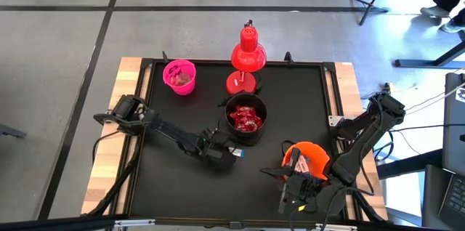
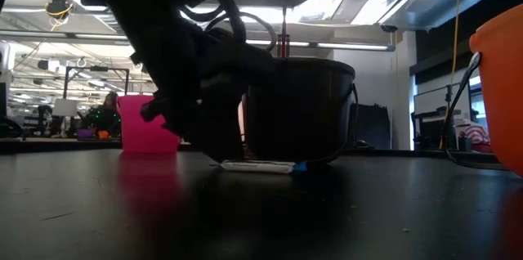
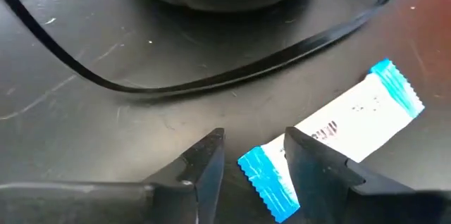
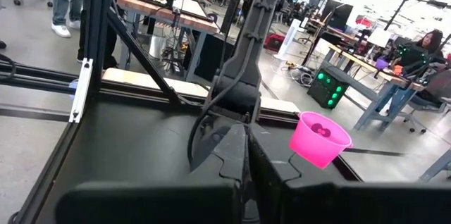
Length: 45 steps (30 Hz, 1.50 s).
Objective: Organize candy in baskets
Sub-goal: Put the white chocolate into the orange bucket
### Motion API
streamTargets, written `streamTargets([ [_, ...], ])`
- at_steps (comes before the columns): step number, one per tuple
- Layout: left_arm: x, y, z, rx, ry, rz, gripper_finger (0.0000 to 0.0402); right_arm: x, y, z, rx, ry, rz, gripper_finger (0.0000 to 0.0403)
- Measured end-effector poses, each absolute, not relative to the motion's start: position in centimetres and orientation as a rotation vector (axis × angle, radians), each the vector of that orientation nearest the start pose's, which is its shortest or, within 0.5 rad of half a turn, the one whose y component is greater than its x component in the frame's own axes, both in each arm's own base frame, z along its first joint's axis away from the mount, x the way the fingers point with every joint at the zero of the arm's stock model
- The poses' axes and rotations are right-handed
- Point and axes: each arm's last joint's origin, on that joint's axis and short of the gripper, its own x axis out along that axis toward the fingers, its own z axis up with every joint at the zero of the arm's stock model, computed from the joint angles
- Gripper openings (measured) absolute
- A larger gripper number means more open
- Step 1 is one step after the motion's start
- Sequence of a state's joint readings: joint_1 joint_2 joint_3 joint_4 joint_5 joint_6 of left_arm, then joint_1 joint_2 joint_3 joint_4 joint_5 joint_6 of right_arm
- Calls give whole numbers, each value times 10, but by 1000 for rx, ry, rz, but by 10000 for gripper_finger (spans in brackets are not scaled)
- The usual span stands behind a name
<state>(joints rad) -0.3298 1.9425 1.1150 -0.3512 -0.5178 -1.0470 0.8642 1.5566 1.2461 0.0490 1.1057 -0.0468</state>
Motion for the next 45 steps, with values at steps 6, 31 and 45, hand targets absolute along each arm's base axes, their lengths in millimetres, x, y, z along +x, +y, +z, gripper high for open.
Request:
streamTargets([
  [6,343,-117,123,-470,906,579,138,244,246,329,-267,151,-237,17],
  [31,288,-212,164,217,983,-290,135,245,246,329,-264,149,-238,17],
  [45,331,-234,183,531,842,-432,135,250,240,329,-245,150,-262,17],
])
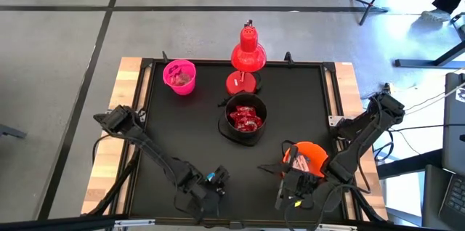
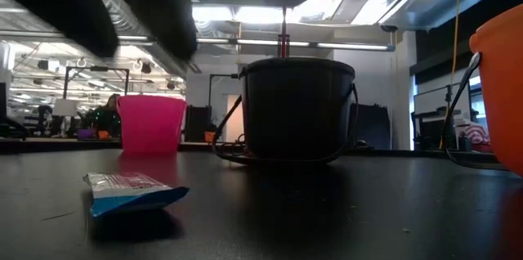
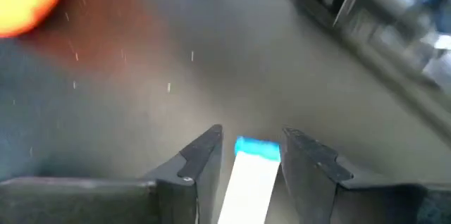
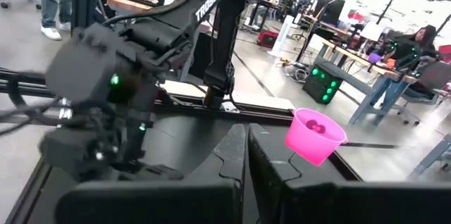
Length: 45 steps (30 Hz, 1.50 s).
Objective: Organize candy in baskets
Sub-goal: Put the white chocolate into the orange bucket
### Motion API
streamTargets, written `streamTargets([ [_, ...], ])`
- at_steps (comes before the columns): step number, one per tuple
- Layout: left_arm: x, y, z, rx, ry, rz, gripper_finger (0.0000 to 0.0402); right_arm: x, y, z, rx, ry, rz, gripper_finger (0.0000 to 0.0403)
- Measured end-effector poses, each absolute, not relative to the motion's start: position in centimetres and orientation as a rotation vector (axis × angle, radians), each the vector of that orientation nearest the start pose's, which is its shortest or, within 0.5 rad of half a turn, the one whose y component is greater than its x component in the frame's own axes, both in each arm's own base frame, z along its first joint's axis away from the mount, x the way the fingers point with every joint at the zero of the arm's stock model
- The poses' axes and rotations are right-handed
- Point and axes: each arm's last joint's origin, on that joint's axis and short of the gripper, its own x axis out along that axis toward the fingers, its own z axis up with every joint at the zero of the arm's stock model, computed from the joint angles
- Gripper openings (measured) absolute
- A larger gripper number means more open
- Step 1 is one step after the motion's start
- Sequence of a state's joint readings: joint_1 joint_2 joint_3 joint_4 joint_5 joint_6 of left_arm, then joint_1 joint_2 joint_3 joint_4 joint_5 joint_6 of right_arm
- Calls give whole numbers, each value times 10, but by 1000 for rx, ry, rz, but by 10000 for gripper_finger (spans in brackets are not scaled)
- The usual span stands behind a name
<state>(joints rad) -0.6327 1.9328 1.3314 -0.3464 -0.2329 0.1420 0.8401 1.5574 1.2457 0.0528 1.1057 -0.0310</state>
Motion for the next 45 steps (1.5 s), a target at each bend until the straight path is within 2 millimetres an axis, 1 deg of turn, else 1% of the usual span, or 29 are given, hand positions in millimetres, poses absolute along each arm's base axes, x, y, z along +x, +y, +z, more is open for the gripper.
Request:
streamTargets([
  [3,339,-228,184,566,907,-428,146,252,240,329,-240,153,-247,17],
  [6,346,-222,185,547,939,-441,174,252,240,328,-238,155,-223,17],
  [12,344,-219,179,565,995,-472,251,251,241,328,-236,155,-221,17],
  [15,341,-221,174,587,1022,-487,280,251,241,328,-235,155,-221,17],
  [18,339,-223,168,645,1037,-515,294,251,241,328,-234,154,-222,17],
  [21,341,-223,159,658,1059,-526,294,251,241,329,-221,151,-223,17],
  [25,346,-220,142,593,1119,-588,278,251,241,328,-202,154,-224,17],
  [31,354,-211,128,511,1179,-607,245,251,241,328,-197,155,-224,17],
  [33,354,-209,126,497,1192,-595,229,251,241,327,-194,157,-216,17],
  [37,355,-207,125,492,1196,-578,180,251,241,326,-188,167,-207,17],
  [43,355,-207,125,497,1195,-547,88,251,241,326,-186,169,-201,17],
  [45,355,-207,128,482,1192,-527,69,251,241,326,-186,169,-201,17],
])
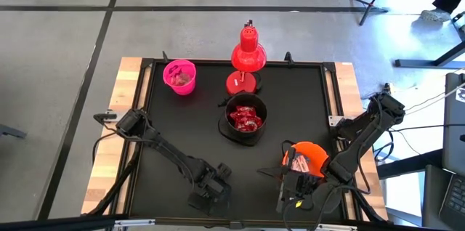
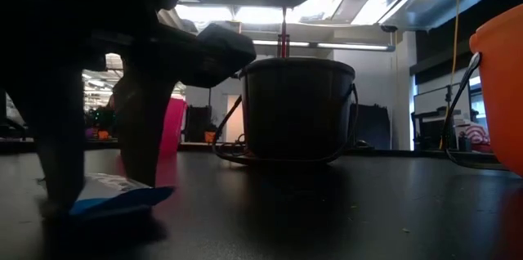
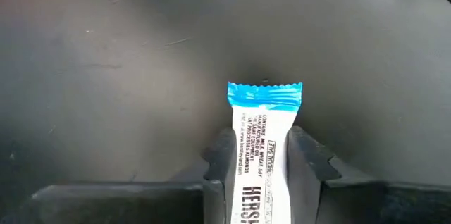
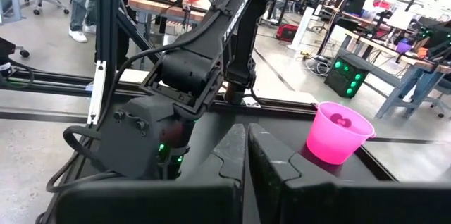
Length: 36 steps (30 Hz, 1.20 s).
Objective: Organize candy in baskets
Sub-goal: Put the white chocolate into the orange bucket
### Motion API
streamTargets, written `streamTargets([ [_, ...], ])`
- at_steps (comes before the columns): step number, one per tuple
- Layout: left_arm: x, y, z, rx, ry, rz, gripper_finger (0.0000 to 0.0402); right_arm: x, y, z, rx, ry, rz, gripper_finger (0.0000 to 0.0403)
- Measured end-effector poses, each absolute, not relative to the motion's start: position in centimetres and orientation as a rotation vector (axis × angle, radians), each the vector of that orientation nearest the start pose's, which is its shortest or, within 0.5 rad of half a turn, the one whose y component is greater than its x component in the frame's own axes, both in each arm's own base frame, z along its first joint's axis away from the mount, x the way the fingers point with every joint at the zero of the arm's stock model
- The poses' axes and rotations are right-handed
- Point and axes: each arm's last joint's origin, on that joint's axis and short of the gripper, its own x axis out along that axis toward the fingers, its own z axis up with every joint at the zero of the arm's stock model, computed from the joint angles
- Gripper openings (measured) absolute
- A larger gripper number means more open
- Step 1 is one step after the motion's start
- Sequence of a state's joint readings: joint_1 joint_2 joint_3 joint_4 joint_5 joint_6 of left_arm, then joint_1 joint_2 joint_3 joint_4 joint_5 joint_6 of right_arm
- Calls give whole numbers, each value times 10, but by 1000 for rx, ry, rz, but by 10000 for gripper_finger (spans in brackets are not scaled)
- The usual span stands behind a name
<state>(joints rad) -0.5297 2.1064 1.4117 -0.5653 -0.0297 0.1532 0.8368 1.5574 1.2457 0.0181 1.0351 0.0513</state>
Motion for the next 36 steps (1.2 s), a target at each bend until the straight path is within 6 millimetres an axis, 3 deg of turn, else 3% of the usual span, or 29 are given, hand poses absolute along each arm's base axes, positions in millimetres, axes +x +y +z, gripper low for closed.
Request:
streamTargets([
  [6,353,-204,146,432,1160,-436,65,251,241,326,-186,169,-201,17],
  [19,338,-191,232,422,900,-187,3,251,241,325,-190,172,-200,17],
  [25,328,-185,262,410,812,-138,1,251,241,324,-183,181,-203,17],
  [31,326,-185,264,379,819,-130,0,250,240,323,-187,188,-203,17],
  [36,329,-185,229,327,955,-229,29,250,240,323,-185,188,-203,17],
])
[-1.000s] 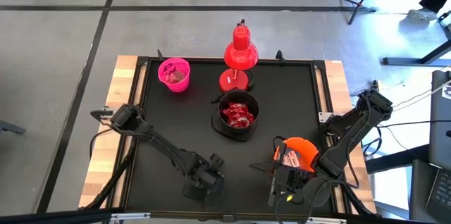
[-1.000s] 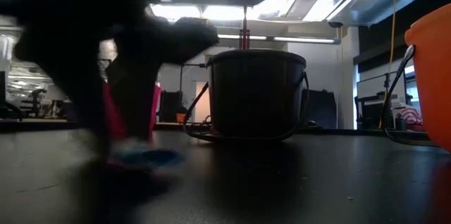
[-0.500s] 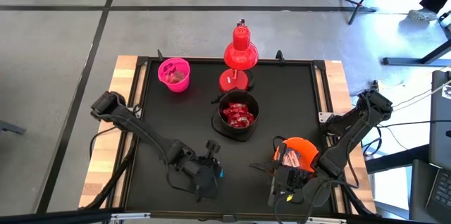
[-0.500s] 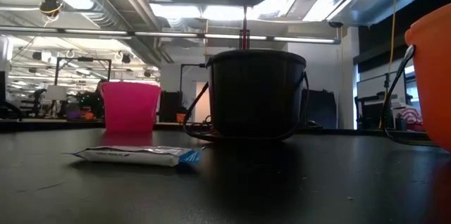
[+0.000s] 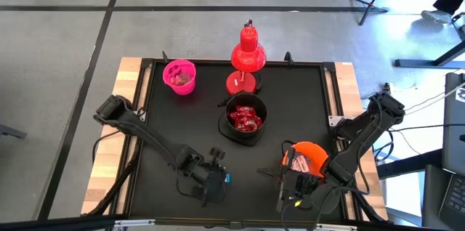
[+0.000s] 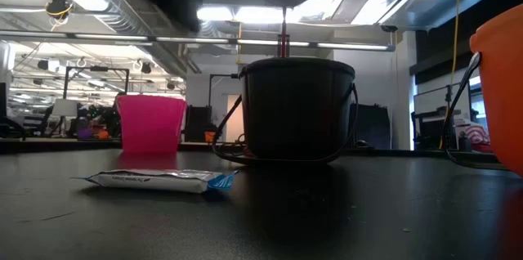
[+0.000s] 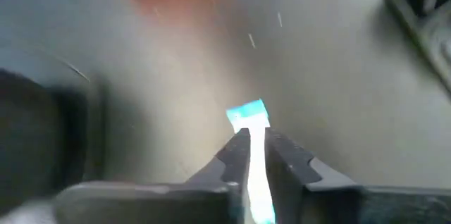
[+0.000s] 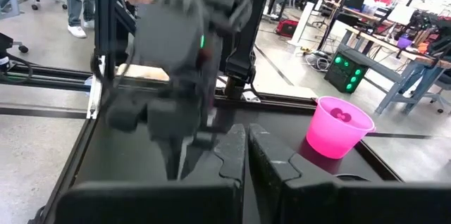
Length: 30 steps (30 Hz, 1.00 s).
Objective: Organize candy in baskets
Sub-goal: Put the white chocolate into the orange bucket
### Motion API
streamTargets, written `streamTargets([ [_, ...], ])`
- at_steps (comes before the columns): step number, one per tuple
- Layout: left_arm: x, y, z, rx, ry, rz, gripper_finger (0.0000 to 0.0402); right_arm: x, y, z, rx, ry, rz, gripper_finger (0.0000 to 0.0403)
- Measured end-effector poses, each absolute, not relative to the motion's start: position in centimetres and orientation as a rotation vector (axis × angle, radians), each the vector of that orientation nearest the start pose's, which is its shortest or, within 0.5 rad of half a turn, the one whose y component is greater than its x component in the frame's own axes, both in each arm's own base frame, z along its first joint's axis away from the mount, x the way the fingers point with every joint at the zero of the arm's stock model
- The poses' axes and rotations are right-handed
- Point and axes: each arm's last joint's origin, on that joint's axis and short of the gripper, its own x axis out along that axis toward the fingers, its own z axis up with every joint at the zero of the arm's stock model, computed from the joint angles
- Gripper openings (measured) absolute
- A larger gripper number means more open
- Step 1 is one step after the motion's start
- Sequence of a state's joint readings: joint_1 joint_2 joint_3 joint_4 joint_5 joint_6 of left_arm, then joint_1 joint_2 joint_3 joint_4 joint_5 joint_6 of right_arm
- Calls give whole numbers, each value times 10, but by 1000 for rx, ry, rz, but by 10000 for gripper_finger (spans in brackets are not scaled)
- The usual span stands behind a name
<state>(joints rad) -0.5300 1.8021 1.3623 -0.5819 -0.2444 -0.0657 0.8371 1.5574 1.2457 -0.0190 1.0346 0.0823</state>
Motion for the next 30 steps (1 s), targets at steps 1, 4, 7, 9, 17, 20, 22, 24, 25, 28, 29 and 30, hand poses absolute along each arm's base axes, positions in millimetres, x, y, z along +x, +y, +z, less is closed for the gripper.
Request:
streamTargets([
  [1,329,-185,220,316,990,-240,40,250,240,323,-181,188,-204,17],
  [4,327,-182,197,285,1079,-230,78,250,240,322,-169,190,-205,17],
  [7,322,-176,176,267,1167,-201,119,250,240,322,-168,190,-205,17],
  [9,320,-174,169,231,1195,-172,146,250,240,322,-169,191,-205,17],
  [17,315,-171,156,171,1221,-151,233,250,240,322,-170,191,-205,17],
  [20,310,-169,147,133,1232,-130,242,250,240,322,-170,191,-205,17],
  [22,309,-168,142,102,1218,-126,242,250,240,322,-170,191,-205,17],
  [24,309,-168,138,83,1197,-119,238,250,240,322,-170,191,-205,17],
  [25,308,-168,136,78,1190,-105,235,250,240,322,-170,191,-205,17],
  [28,306,-166,134,70,1188,-78,220,250,240,322,-168,190,-206,17],
  [29,306,-166,134,70,1188,-75,212,250,240,322,-168,190,-205,17],
  [30,306,-166,133,71,1187,-73,203,250,240,322,-168,190,-205,17],
])
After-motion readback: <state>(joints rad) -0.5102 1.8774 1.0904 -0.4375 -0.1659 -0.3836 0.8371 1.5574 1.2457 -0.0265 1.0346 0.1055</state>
